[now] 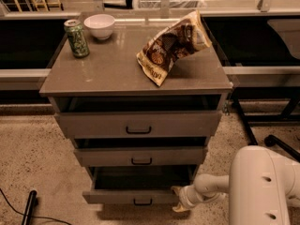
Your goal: Open bottom drawer
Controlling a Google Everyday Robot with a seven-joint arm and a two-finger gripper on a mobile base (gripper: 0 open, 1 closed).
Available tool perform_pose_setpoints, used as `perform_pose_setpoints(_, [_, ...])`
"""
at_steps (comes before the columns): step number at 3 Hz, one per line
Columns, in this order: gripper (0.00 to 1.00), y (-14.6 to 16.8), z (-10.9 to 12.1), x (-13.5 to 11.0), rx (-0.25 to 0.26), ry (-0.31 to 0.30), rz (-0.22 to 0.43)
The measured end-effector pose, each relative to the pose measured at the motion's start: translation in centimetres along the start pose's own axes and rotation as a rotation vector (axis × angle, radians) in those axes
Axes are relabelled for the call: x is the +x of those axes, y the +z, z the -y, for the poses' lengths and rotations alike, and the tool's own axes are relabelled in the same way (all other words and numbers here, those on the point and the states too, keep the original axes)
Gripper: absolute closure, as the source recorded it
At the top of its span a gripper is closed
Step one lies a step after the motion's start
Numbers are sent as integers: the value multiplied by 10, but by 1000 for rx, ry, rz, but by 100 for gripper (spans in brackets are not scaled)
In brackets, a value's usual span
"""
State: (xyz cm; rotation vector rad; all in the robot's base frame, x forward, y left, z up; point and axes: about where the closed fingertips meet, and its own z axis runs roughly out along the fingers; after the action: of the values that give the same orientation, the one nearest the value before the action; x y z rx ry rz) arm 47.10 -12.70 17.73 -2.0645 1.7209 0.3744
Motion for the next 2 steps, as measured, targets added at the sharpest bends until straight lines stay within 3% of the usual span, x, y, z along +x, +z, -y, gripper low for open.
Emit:
perform_pose_setpoints(1, [58, -7, -13, -27, -16, -91, 25])
perform_pose_setpoints(2, [58, -10, -17, -37, -25, -132, 33])
